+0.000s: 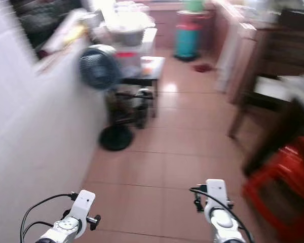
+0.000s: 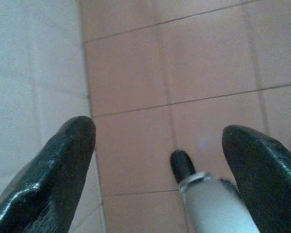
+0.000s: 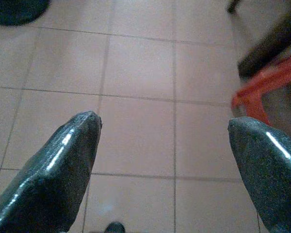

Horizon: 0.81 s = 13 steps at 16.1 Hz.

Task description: Setting the table

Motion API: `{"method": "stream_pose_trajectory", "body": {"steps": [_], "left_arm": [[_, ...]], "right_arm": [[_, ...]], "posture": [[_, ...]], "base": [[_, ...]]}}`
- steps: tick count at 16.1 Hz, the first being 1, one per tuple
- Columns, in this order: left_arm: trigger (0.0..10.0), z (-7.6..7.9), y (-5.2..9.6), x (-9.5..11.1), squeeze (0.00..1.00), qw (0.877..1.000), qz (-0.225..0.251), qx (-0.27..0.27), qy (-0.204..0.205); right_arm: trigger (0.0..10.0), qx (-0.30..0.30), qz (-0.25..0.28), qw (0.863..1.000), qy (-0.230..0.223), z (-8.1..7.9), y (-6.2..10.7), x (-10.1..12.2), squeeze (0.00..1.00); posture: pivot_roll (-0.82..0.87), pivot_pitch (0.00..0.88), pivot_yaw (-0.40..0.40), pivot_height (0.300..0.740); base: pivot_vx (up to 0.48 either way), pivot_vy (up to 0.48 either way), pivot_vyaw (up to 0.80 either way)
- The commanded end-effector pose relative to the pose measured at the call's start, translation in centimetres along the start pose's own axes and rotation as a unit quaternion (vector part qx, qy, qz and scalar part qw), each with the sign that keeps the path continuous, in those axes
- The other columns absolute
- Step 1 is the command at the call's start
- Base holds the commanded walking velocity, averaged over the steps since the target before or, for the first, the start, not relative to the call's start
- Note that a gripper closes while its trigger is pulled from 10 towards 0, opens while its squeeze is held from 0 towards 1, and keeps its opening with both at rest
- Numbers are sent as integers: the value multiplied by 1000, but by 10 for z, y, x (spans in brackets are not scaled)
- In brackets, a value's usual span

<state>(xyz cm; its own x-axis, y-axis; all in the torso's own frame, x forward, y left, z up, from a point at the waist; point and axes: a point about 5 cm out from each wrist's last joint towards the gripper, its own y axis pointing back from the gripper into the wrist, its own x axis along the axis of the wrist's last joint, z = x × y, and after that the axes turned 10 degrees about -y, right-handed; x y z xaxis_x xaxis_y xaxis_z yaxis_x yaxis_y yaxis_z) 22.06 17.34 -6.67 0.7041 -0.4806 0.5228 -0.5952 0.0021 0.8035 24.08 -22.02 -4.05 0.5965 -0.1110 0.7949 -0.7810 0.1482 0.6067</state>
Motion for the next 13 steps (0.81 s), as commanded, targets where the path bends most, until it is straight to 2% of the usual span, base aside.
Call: {"method": "stream_pose_trajectory", "body": {"steps": [1,3,6,9,11,13], "left_arm": [[10000,-6,1,-5,0,1000,-8,5,-8],[10000,-6,1,-6,0,1000,-9,4,-10],[10000,-7,1,-4,0,1000,0,1,3],[10000,-15,-1,11,0,997,18,15,69],[10000,-25,1,9,0,996,28,20,88],[10000,-31,0,17,0,995,38,23,86]], "right_arm": [[10000,10,3,1000,-3,-9,-1,1,0],[10000,9,3,1000,-5,-9,-1,1,0],[10000,8,1,1000,-10,-8,0,-1,0],[10000,4,-10,999,-33,-6,0,-4,0],[10000,-1,-18,999,-46,-4,1,-7,0],[10000,-6,-26,998,-57,-3,2,-12,0]], "posture": [[-27,0,7,740],[-27,0,7,740],[-29,0,10,740],[-27,0,9,740],[-25,0,14,740],[-32,0,25,740]], "base": [[0,368,0],[0,364,0],[0,0,0],[0,0,0],[0,0,0],[0,0,0]]}}
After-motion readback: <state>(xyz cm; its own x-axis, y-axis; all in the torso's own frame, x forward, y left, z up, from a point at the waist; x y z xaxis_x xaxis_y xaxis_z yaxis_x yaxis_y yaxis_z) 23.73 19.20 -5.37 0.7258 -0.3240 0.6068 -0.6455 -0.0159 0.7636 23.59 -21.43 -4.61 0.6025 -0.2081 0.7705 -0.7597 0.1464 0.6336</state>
